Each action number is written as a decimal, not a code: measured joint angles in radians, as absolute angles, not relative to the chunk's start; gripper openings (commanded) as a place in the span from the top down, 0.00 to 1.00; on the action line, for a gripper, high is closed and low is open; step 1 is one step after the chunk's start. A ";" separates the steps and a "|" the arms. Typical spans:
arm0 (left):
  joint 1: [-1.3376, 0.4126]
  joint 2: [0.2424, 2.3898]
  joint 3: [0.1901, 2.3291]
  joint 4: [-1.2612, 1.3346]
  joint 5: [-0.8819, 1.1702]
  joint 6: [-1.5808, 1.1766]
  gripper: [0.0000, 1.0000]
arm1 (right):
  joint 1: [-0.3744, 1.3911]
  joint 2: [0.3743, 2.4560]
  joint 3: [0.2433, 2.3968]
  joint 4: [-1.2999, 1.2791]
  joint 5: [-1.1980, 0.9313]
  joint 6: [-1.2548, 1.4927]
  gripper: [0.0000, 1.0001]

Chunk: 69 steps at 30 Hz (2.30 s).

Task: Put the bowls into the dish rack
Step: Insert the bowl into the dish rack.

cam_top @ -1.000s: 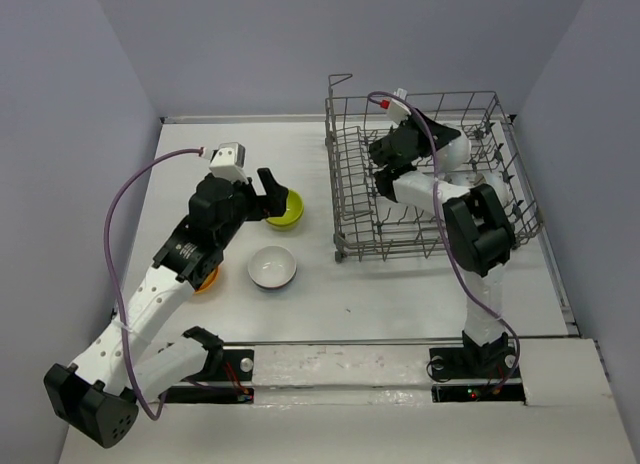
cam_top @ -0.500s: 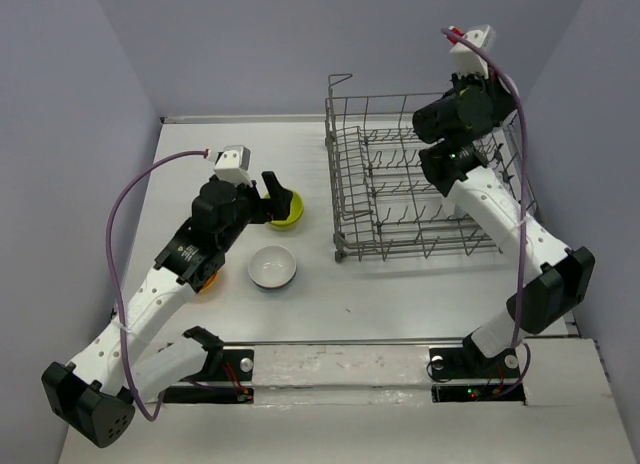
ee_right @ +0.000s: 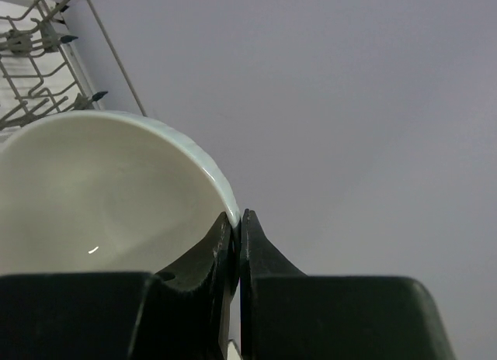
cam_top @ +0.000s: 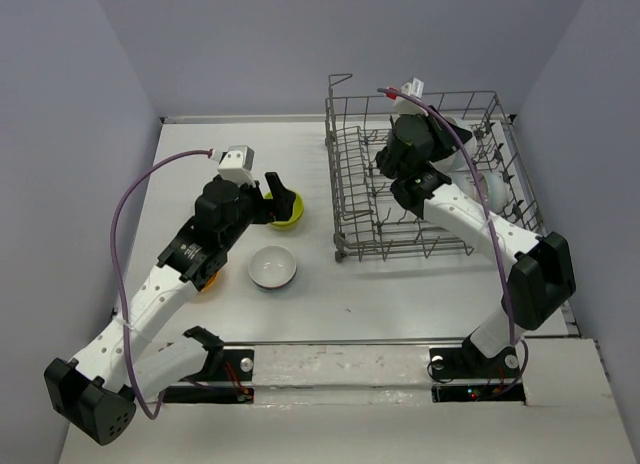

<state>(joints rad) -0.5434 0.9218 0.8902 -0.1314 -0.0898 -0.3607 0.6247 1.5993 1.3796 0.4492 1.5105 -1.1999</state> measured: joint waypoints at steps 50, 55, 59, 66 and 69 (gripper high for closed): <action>-0.555 0.943 0.890 -0.131 -0.077 -0.361 0.01 | 0.599 1.617 1.255 0.069 1.347 -0.876 0.99; -0.558 0.946 0.890 -0.131 -0.078 -0.361 0.01 | 0.599 1.617 1.221 0.141 1.361 -0.947 0.99; -0.563 0.946 0.890 -0.131 -0.078 -0.361 0.01 | 0.599 1.617 1.200 0.167 1.363 -0.980 0.99; -0.564 0.947 0.890 -0.131 -0.078 -0.361 0.01 | 0.599 1.635 1.195 0.196 1.367 -1.011 0.99; -0.564 0.947 0.890 -0.131 -0.078 -0.361 0.01 | 0.599 1.650 1.194 0.203 1.370 -1.024 0.99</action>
